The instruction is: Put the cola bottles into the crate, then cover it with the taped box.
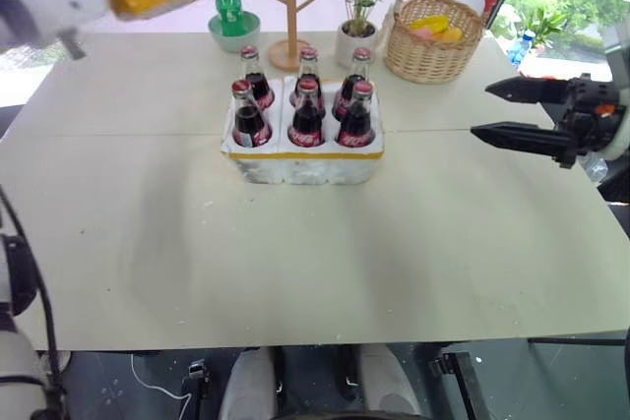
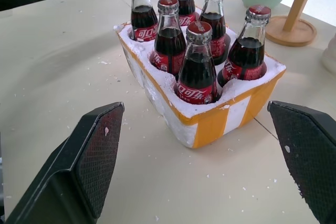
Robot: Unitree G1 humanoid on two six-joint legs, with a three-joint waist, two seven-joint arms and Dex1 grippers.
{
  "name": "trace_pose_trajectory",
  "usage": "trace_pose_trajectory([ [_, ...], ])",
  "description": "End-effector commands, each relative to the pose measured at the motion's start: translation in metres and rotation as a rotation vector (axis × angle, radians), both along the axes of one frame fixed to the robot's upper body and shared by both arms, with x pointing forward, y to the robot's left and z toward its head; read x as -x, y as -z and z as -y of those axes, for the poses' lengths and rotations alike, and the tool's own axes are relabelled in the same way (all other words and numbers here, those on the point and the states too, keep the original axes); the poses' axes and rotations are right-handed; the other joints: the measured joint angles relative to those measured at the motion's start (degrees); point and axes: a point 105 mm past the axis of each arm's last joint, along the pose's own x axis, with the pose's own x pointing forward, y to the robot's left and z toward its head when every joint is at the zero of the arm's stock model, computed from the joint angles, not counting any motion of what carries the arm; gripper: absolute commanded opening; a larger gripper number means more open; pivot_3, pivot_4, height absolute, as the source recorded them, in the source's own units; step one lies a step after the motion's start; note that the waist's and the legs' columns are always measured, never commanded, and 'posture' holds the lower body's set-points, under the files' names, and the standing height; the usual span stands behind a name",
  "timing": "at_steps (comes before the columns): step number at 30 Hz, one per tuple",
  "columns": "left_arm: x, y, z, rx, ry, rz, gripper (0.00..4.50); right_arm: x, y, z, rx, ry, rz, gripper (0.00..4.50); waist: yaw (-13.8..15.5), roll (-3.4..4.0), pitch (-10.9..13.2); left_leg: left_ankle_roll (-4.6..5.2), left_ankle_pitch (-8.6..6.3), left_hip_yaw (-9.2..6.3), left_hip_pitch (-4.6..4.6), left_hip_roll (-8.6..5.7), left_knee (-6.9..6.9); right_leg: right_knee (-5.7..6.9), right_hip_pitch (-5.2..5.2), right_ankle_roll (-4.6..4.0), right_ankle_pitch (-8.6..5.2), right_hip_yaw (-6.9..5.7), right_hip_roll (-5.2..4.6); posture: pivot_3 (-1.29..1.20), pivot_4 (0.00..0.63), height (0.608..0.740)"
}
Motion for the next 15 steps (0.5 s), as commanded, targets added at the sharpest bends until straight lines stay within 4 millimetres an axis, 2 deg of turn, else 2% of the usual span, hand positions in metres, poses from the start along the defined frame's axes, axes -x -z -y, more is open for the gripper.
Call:
trace_pose_trajectory([
  [1,0.001,-0.008,0.012,-0.103,0.032,0.105,0.25,0.007,-0.012,0.0,-0.007,0.003,0.059,4.5,-0.11,0.0,0.0,0.0,0.0,0.0,-0.01,0.0,0.0,0.0,0.0,0.0,0.0,0.0,0.0,0.0,0.15,0.74],
  [5,-0.004,0.006,0.033,-0.112,0.112,0.116,0.25,0.009,-0.001,0.005,-0.002,0.031,0.036,4.5,-0.05,-0.01,0.0,0.01,0.0,0.02,-0.03,0.01,0.0,-0.05,-0.01,0.0,0.0,-0.01,0.01,0.0,0.15,0.74],
  [7,-0.005,0.014,0.037,-0.139,0.121,0.112,0.25,0.01,0.001,0.005,-0.016,0.039,0.031,4.5,-0.05,0.0,0.0,0.01,0.0,0.02,-0.06,0.01,0.0,-0.07,-0.01,0.01,0.0,0.0,-0.01,0.0,0.15,0.74],
  [12,-0.005,0.024,0.045,-0.075,0.146,0.082,0.25,0.011,0.01,0.003,-0.034,0.049,0.016,4.5,-0.06,0.0,0.0,0.0,0.0,-0.01,-0.04,0.01,0.02,-0.05,0.0,0.01,0.0,-0.01,0.0,0.0,0.15,0.74],
  [15,-0.003,0.033,0.046,-0.162,0.12,0.089,0.25,0.01,0.014,0.003,-0.042,0.061,0.012,4.5,-0.15,-0.01,0.0,0.0,0.0,-0.02,-0.06,0.01,0.04,-0.06,0.0,0.02,0.01,0.0,0.0,0.0,0.15,0.74],
])
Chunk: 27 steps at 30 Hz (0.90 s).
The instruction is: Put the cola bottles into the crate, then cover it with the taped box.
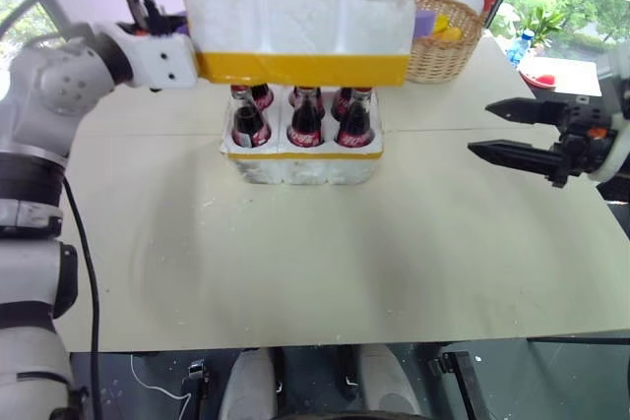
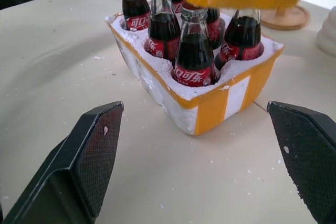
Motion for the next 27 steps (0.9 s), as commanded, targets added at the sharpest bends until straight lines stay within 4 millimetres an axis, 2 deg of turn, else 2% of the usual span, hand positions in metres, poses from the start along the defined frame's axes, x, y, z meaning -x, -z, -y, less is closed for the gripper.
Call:
trace_pose_trajectory([
  [1,0.012,-0.016,0.001,-0.068,-0.012,0.105,0.25,0.003,-0.01,-0.001,-0.013,0.007,0.052,4.5,-0.03,0.0,0.0,0.0,0.0,0.01,0.0,0.0,0.0,0.0,0.0,0.01,0.0,0.01,-0.01,0.0,0.15,0.74],
  [2,0.013,-0.013,0.001,-0.08,-0.016,0.106,0.25,0.003,-0.01,-0.001,-0.018,0.009,0.052,4.5,-0.03,0.0,0.0,0.0,0.0,0.01,0.0,-0.01,0.0,0.0,0.0,0.01,0.0,0.01,-0.01,0.0,0.15,0.74],
  [4,0.017,-0.009,0.004,-0.091,-0.01,0.114,1.31,0.001,-0.01,-0.001,-0.021,0.013,0.053,4.5,0.01,0.01,0.0,0.0,0.0,-0.02,0.01,0.0,-0.01,0.0,0.0,0.0,0.0,0.0,0.01,0.0,0.15,0.74],
  [6,0.021,-0.001,0.005,-0.121,-0.005,0.107,2.16,-0.003,-0.008,-0.002,-0.025,0.017,0.051,4.5,0.01,0.01,0.0,0.0,0.0,-0.02,0.01,0.0,-0.01,0.01,0.0,0.0,0.0,0.0,0.01,0.0,0.15,0.74],
  [9,0.026,0.013,0.002,-0.161,-0.014,0.1,3.78,-0.007,-0.007,-0.004,-0.029,0.021,0.049,4.5,-0.01,0.01,0.0,0.0,0.0,-0.02,0.02,0.0,0.0,0.01,0.03,0.01,0.0,0.01,0.0,0.0,0.15,0.74],
  [11,0.032,0.027,-0.004,-0.184,-0.023,0.065,4.46,-0.01,-0.006,-0.005,-0.03,0.022,0.046,4.5,-0.15,0.02,-0.01,0.01,0.0,-0.02,0.04,0.0,-0.01,0.01,0.04,0.0,0.0,0.01,0.0,0.0,0.15,0.74],
  [17,0.061,0.046,-0.017,-0.104,-0.032,0.018,4.46,-0.013,0.0,-0.001,-0.024,0.031,0.03,4.5,-0.04,0.03,-0.02,0.03,-0.02,-0.01,0.08,0.06,-0.03,0.0,0.05,0.0,0.0,0.01,-0.01,0.0,0.15,0.74],
  [20,0.076,0.048,-0.036,0.114,-0.07,-0.099,4.46,-0.016,0.003,0.006,-0.006,0.047,0.018,4.5,0.02,0.03,-0.02,0.06,-0.04,-0.02,0.09,0.08,-0.03,-0.01,0.09,0.0,0.0,0.01,-0.06,0.0,0.15,0.74],
  [23,0.088,0.056,-0.061,0.463,-0.106,-0.424,4.46,-0.018,0.006,0.01,0.028,0.038,0.003,4.5,-0.02,0.04,-0.01,0.06,-0.04,-0.03,0.11,0.14,-0.02,0.02,0.1,0.0,0.0,0.0,-0.07,0.0,0.15,0.74],
  [25,0.101,0.058,-0.067,0.647,-0.073,-0.672,4.46,-0.019,0.005,0.01,0.049,0.016,0.001,4.5,-0.11,0.04,-0.01,0.05,-0.03,-0.04,0.15,0.14,-0.02,0.03,0.1,0.0,0.0,0.0,-0.05,0.0,0.15,0.74],
  [27,0.119,0.052,-0.07,0.743,-0.005,-0.909,4.46,-0.022,0.002,0.008,0.061,-0.016,0.001,4.5,-0.27,0.05,0.0,0.05,-0.03,-0.04,0.25,0.12,-0.03,0.02,0.18,0.0,-0.01,-0.01,0.0,0.0,0.15,0.74],
])
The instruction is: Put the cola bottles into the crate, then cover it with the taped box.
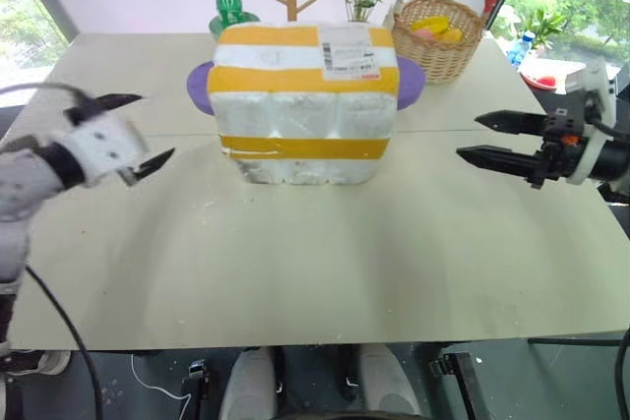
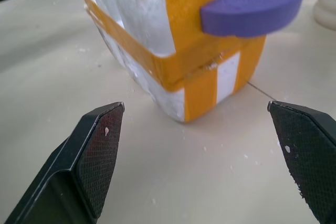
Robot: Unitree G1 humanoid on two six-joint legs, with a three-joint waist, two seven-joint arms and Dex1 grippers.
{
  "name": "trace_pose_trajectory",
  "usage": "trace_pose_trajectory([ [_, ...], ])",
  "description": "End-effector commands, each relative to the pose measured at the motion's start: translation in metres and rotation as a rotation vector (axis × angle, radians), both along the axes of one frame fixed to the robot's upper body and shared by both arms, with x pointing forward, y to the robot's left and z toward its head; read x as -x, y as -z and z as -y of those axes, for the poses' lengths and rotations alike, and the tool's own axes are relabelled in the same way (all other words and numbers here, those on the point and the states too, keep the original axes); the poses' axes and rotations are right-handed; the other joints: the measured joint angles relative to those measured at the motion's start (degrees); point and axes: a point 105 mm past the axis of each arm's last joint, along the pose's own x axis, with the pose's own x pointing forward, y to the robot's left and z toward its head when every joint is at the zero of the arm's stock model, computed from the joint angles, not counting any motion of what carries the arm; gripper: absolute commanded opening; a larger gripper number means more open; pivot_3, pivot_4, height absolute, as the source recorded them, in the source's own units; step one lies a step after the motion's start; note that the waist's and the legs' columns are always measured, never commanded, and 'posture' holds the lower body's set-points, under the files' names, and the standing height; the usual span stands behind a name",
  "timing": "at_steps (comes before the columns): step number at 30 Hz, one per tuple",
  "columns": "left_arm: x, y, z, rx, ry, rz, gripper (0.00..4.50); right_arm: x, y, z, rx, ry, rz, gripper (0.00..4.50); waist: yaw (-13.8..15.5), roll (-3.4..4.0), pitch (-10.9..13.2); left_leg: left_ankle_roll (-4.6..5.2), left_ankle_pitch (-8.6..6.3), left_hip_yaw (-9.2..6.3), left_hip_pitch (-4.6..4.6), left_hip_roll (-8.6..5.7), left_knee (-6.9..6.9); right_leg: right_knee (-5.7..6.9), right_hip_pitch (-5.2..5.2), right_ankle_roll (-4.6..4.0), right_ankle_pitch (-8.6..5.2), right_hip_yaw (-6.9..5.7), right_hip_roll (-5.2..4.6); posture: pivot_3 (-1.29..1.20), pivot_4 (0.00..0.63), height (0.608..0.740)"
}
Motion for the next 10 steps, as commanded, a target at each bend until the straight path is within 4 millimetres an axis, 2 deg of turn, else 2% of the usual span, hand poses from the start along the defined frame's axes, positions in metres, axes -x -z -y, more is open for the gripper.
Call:
trace_pose_trajectory([
  [1,0.032,-0.024,0.0,0.236,0.152,-0.265,4.46,-0.001,-0.019,-0.003,0.038,-0.056,0.058,4.5,-0.15,0.03,0.02,0.0,0.0,-0.01,0.02,0.0,-0.01,-0.02,0.01,0.0,0.0,0.0,0.01,0.0,0.15,0.74],
  [6,0.04,-0.052,-0.014,0.339,0.203,-0.399,4.46,-0.006,-0.018,-0.015,0.073,-0.15,0.034,4.5,-0.03,0.09,0.04,-0.01,0.0,-0.01,0.14,-0.04,-0.07,-0.06,0.11,-0.04,-0.03,-0.03,0.07,0.0,0.15,0.74],
  [10,0.036,-0.058,-0.022,0.303,0.189,-0.418,4.46,-0.011,-0.021,-0.021,0.08,-0.182,0.039,4.5,0.12,0.11,0.04,-0.01,0.0,0.0,0.14,-0.1,-0.09,-0.09,0.14,-0.03,-0.03,-0.02,0.05,0.0,0.15,0.74],
])
